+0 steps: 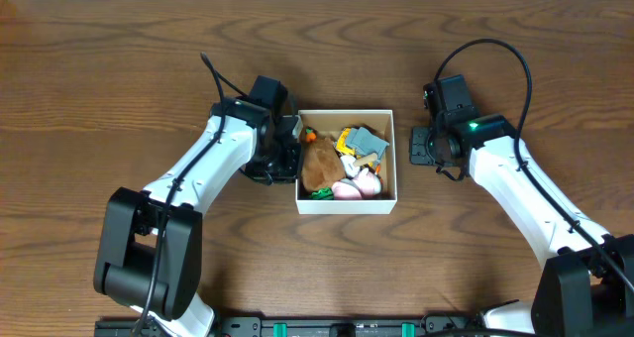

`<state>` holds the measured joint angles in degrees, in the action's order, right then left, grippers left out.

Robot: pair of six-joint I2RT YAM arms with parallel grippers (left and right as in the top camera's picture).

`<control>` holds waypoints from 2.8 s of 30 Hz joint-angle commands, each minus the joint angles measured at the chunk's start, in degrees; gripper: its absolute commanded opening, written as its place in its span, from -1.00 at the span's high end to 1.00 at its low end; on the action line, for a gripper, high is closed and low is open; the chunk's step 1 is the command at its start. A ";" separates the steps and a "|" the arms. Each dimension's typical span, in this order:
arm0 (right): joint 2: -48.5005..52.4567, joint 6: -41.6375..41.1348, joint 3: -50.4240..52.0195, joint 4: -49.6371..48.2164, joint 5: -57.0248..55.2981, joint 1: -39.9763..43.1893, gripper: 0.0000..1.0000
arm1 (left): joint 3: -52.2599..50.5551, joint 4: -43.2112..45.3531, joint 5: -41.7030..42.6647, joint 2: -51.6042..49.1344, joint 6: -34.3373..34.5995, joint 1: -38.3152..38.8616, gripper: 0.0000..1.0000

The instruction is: Pack container

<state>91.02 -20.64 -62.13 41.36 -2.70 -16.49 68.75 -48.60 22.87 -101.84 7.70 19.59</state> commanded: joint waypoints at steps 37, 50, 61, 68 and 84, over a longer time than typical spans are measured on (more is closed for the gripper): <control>2.01 11.54 0.11 -4.59 19.93 -0.46 0.79 | -0.26 -1.46 2.43 -0.07 0.09 -0.55 0.88; 1.99 10.51 0.11 -6.19 14.43 -0.37 0.79 | -0.15 -0.79 -2.89 0.07 0.09 -0.61 0.89; 1.86 12.28 -6.88 -7.93 1.42 3.87 -0.03 | 4.39 5.55 -19.17 3.50 -0.13 -6.21 0.00; 1.86 13.03 -9.11 -15.06 -10.67 5.86 -0.99 | 5.22 15.37 -24.00 6.38 -0.11 -12.61 -0.96; -13.99 10.82 -7.13 -17.94 -13.29 3.54 -0.99 | 2.56 9.11 -21.35 21.94 -1.81 -15.98 -0.96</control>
<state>85.30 -7.66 -70.35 23.33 -13.63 -11.20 72.62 -38.11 -0.08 -87.55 7.01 3.86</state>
